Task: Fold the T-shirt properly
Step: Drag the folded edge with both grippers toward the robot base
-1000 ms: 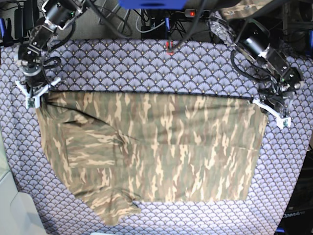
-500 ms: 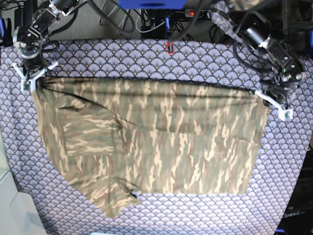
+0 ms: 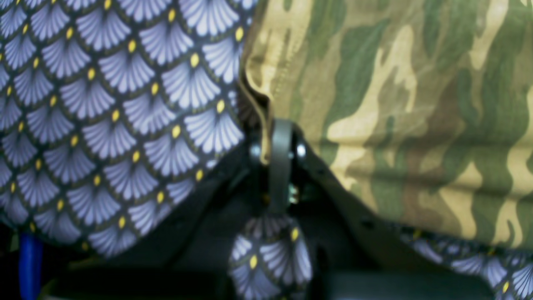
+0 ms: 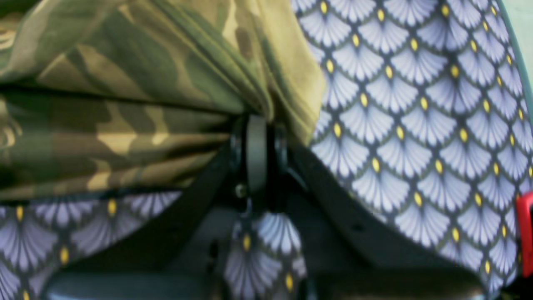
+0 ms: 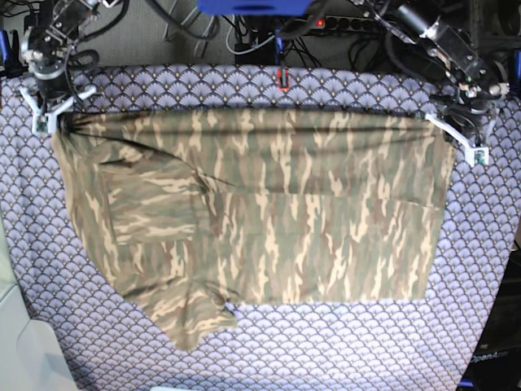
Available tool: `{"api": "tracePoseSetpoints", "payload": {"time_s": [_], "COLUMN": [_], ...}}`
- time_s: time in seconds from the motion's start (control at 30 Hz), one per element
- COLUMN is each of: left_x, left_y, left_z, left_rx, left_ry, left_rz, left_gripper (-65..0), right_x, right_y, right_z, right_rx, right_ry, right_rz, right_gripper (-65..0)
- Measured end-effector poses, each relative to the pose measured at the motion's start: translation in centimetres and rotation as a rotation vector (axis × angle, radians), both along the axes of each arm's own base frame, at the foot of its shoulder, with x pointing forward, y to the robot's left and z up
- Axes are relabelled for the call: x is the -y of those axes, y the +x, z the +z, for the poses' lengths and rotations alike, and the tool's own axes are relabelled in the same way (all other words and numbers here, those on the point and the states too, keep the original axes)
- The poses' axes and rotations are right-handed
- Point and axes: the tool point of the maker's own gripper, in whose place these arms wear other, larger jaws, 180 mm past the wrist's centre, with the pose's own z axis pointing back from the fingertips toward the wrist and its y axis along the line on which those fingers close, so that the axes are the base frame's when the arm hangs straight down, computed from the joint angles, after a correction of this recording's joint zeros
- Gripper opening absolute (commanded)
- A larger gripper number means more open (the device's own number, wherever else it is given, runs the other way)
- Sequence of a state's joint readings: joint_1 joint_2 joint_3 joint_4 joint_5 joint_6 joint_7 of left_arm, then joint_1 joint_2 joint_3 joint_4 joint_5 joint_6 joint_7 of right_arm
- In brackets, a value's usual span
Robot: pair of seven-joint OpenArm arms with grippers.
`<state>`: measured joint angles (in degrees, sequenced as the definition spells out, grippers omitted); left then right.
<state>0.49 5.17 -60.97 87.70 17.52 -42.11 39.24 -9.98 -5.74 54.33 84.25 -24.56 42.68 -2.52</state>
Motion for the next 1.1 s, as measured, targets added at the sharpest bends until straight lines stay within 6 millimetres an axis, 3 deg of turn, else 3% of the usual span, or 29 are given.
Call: {"api": "tracePoseSetpoints", "payload": {"time_s": [0.53,1.1], "left_x": [-0.7,-0.7], "left_y": [-1.3,-2.2], "left_z": [0.1,-0.1], "left_rx": [-0.031,-0.013], "left_ry": [0.032,0.029], "left_rz": [0.006,0.003], "left_gripper": [-65.0,-65.0], "right_x": [-1.2,-1.1], "right_y": [-4.3,-4.7], "right_z": [-0.2,-0.3], "right_rx": [0.061,0.055], "right_ry": [0.05,0.051], "right_rz": [-0.027,-0.027], "right_gripper": [-65.0,-63.4]}}
